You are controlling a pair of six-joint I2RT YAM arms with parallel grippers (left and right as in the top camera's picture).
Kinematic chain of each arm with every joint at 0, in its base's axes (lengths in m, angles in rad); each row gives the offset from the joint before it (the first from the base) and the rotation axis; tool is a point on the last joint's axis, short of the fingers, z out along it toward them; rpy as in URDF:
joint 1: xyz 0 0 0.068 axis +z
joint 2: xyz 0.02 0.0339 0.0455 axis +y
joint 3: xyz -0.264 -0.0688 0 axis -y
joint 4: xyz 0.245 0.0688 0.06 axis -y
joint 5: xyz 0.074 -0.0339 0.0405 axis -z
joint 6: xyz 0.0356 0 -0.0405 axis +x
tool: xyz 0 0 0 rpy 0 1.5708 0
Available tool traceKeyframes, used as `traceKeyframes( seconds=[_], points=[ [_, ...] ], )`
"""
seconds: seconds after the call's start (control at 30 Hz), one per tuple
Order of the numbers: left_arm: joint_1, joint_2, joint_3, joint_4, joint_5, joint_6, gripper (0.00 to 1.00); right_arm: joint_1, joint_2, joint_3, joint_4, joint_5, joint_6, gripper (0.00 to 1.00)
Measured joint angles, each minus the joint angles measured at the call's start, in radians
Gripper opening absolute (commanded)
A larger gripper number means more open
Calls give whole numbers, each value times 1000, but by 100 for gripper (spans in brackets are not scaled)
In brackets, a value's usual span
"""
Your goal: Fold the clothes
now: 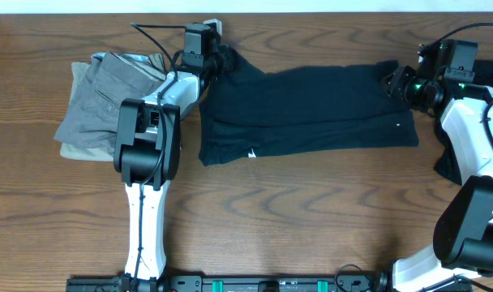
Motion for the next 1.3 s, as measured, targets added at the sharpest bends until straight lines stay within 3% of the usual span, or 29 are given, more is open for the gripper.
traceKeyframes(
  seconds=[0.57, 0.87, 1.17, 1.3],
  points=[
    [0, -355, 5, -354, 14, 156, 6, 0, 3, 0, 267, 230, -53, 40],
    [-20, -366, 5, -407, 13, 175, 6, -1, 149, 5, 455, 251, -85, 39],
    [-83, -366, 5, -472, 13, 184, 6, -11, 396, 128, 454, 221, -93, 48],
    [-86, -366, 5, -505, 13, 185, 6, -22, 465, 292, 291, 181, -92, 50]
  ],
)
